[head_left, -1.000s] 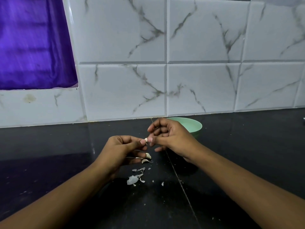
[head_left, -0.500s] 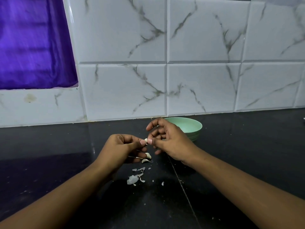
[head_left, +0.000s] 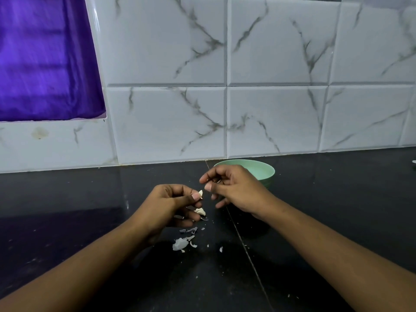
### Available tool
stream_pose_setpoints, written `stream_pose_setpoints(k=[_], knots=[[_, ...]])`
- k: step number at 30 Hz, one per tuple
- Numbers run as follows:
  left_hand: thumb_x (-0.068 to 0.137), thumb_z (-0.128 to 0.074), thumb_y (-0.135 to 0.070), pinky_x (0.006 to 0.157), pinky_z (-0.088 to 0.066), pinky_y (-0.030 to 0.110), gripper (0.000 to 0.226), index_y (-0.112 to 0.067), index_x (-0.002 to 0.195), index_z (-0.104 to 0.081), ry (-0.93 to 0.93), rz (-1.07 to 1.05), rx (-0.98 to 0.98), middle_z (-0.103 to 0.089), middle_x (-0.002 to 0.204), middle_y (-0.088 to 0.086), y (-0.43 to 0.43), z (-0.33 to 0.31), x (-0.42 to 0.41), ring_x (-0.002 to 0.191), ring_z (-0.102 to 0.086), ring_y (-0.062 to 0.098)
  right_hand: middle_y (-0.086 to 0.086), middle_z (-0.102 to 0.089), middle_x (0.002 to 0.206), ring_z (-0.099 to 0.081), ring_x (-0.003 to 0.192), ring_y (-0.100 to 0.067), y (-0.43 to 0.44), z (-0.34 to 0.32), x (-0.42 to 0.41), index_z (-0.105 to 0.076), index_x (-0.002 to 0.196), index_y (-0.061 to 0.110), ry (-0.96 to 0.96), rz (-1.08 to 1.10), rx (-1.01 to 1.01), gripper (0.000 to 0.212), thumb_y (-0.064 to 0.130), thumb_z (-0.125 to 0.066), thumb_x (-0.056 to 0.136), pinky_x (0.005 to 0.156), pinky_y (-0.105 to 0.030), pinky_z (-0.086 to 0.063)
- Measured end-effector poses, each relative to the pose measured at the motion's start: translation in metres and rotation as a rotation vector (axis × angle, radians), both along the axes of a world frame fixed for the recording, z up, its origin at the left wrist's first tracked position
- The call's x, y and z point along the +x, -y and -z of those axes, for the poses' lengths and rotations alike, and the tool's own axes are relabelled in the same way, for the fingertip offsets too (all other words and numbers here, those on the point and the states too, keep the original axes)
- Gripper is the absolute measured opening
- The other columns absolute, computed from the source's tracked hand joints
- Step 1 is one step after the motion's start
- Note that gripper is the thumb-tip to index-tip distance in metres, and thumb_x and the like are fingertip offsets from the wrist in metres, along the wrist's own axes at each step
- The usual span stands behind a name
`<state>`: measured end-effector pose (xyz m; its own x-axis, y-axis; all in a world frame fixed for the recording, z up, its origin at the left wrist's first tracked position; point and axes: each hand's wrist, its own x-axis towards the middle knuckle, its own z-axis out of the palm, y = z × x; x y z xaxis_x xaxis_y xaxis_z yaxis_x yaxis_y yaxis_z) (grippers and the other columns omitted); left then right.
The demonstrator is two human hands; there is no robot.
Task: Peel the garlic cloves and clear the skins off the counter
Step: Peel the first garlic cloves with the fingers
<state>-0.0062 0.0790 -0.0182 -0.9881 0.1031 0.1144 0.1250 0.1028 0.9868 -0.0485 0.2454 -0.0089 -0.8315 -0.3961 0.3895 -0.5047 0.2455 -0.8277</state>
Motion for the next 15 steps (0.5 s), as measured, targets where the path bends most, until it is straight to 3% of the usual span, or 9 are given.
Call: stream_pose_setpoints(k=[6, 10, 15], knots=[[0.086, -0.064, -0.012, 0.05, -0.053, 0.024, 0.012, -0.009, 0.074, -0.068, 0.023, -0.028, 0.049, -0.068, 0.068, 0.003, 0.0029, 0.0001, -0.0021, 0.052, -0.062, 0.013, -0.004, -0.071, 0.072, -0.064, 0.057, -0.013, -0.0107, -0.0114, 0.0036, -0.071, 0.088, 0.005, 0.019, -0.038, 0.068, 0.006, 0.004, -0.069, 0.083, 0.061, -0.027, -0.054], [0.087, -0.063, -0.01, 0.047, -0.051, 0.023, 0.014, -0.007, 0.073, -0.068, 0.026, -0.025, 0.047, -0.067, 0.066, 0.004, 0.0016, -0.0001, -0.0016, 0.049, -0.06, 0.012, 0.005, -0.063, 0.061, -0.059, 0.058, -0.011, -0.0064, -0.0067, 0.0035, -0.068, 0.077, 0.014, -0.025, -0.024, 0.094, 0.014, 0.005, -0.078, 0.074, 0.058, -0.03, -0.055], [0.086, -0.063, -0.01, 0.046, -0.051, 0.022, 0.01, -0.006, 0.078, -0.068, 0.049, 0.01, 0.035, -0.068, 0.066, 0.004, 0.0017, -0.001, 0.0002, 0.048, -0.06, 0.011, -0.005, -0.067, 0.081, -0.062, 0.073, -0.01, -0.0036, -0.0049, 0.0055, -0.068, 0.084, 0.022, -0.054, -0.099, 0.131, 0.019, 0.004, -0.07, 0.082, 0.059, -0.029, -0.056]])
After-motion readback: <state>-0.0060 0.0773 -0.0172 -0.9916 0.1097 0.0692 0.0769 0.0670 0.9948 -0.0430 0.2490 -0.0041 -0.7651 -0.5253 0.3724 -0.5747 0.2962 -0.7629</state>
